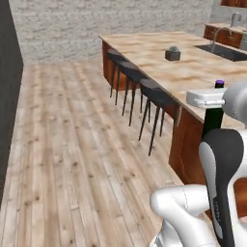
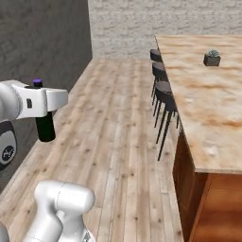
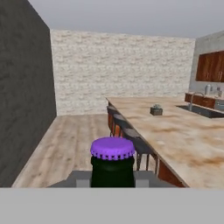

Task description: Get the candle and the beer from the cabinet and move them to the dining counter.

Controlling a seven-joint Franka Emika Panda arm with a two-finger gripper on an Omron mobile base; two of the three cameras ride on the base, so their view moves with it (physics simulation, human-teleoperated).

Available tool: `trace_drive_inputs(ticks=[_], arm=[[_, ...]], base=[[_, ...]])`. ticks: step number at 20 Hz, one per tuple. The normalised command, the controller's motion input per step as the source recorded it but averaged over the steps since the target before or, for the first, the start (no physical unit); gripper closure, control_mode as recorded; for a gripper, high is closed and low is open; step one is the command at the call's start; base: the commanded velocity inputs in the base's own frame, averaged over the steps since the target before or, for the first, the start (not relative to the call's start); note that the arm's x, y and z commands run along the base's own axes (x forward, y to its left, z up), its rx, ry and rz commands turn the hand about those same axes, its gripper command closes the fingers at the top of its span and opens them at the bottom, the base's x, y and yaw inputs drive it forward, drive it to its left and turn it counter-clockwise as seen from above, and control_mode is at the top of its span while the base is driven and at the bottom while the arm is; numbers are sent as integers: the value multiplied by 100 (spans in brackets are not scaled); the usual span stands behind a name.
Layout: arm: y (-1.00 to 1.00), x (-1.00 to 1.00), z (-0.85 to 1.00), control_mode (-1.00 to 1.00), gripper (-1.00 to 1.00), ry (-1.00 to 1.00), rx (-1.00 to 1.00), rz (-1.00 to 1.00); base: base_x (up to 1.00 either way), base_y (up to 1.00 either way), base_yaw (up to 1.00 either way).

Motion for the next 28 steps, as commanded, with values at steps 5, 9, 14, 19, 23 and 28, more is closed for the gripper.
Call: trace_drive_inputs(ticks=[5,9,14,19,23,28], arm=[[0,0,0,100,100,0,0,0],[0,0,0,100,100,0,0,0],[0,0,0,100,100,0,0,0],[0,0,0,100,100,0,0,0],[0,0,0,100,100,0,0,0],[0,0,0,100,100,0,0,0]], base=[[100,67,-10],[100,89,-32],[98,78,-52],[90,75,-58],[100,85,-51],[100,83,-47]])
